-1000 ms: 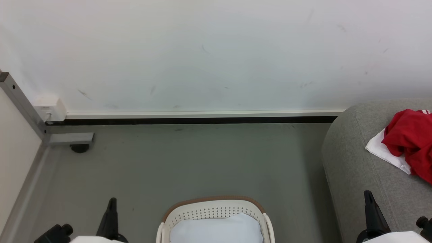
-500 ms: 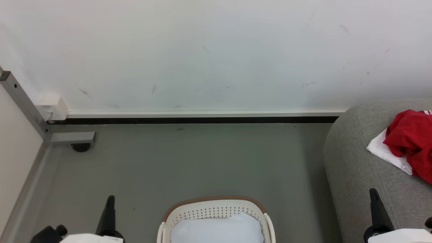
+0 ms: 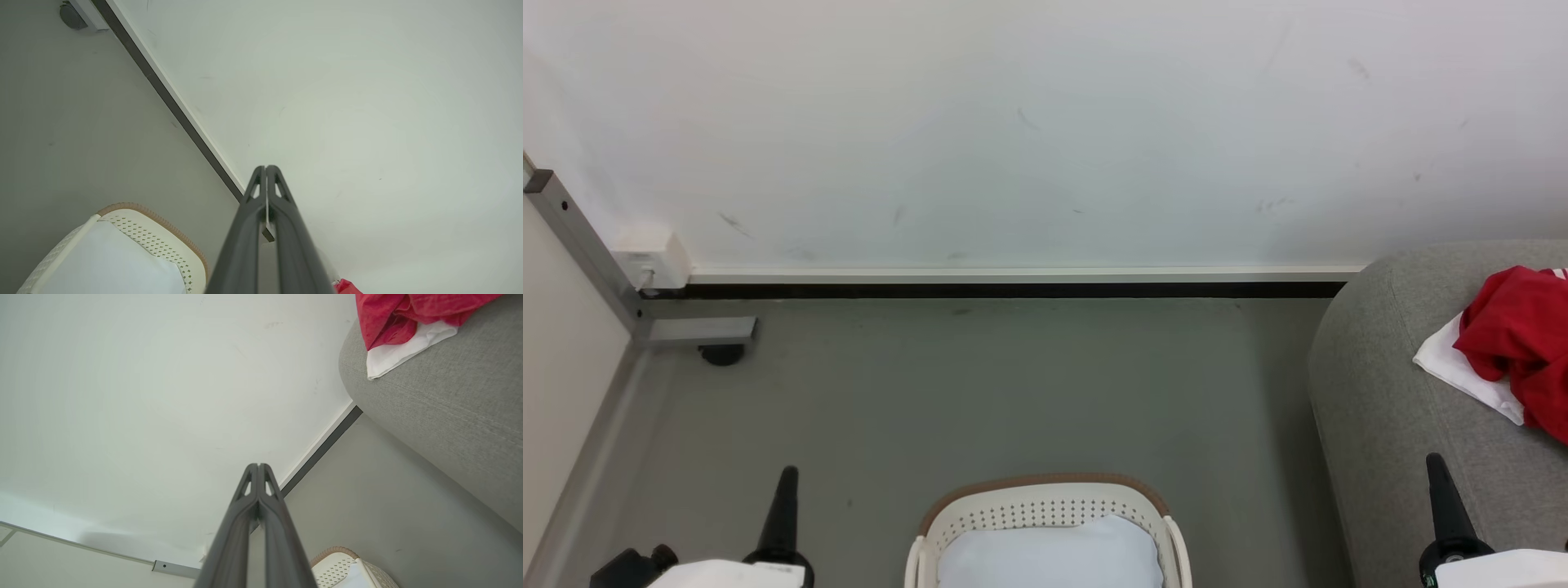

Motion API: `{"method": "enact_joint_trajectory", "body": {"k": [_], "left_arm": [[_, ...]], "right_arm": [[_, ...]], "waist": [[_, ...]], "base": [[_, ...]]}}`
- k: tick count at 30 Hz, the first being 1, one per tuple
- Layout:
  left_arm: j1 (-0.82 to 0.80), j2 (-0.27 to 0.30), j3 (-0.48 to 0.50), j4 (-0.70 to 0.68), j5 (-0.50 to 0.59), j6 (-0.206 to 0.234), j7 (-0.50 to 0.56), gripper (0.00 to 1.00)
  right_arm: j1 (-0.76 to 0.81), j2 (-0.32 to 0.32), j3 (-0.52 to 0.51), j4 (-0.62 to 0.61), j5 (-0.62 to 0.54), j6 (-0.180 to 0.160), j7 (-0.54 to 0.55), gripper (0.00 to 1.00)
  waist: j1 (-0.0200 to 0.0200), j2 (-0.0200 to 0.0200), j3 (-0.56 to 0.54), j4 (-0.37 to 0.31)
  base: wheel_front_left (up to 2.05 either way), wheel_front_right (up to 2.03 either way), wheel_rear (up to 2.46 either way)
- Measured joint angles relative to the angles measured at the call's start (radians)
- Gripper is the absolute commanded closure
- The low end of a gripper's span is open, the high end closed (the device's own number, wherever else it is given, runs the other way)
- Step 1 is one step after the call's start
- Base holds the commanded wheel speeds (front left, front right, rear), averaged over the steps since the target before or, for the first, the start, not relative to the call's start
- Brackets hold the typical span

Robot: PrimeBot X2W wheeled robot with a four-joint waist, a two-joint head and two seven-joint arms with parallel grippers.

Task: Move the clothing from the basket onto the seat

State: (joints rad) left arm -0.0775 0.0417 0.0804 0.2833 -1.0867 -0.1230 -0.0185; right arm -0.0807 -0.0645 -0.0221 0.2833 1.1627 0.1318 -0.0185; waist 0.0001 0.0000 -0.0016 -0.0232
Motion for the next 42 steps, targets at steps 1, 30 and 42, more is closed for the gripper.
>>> {"method": "enact_joint_trajectory", "body": {"k": [1,30,42], "left_arm": [[0.0,0.0,0.001,0.0,-0.008,0.0,0.001,1.0],[-0.016,0.002,0.016,-0.019,-0.278,-0.001,0.071,1.0],[-0.02,0.002,0.023,-0.026,-0.376,-0.004,0.097,1.0]], "right_arm": [[0.0,0.0,-0.002,-0.001,0.01,0.0,0.001,1.0],[-0.015,0.007,-0.049,-0.021,0.239,0.0,0.071,1.0],[-0.019,0.009,-0.066,-0.025,0.322,0.0,0.094,1.0]], "waist": [[0.0,0.0,0.0,0.0],[-0.0001,0.0,0.002,0.011],[-0.0001,0.0,0.003,0.016]], "base": [[0.0,0.0,0.0],[0.0,0.0,0.0],[0.0,0.0,0.0]]}}
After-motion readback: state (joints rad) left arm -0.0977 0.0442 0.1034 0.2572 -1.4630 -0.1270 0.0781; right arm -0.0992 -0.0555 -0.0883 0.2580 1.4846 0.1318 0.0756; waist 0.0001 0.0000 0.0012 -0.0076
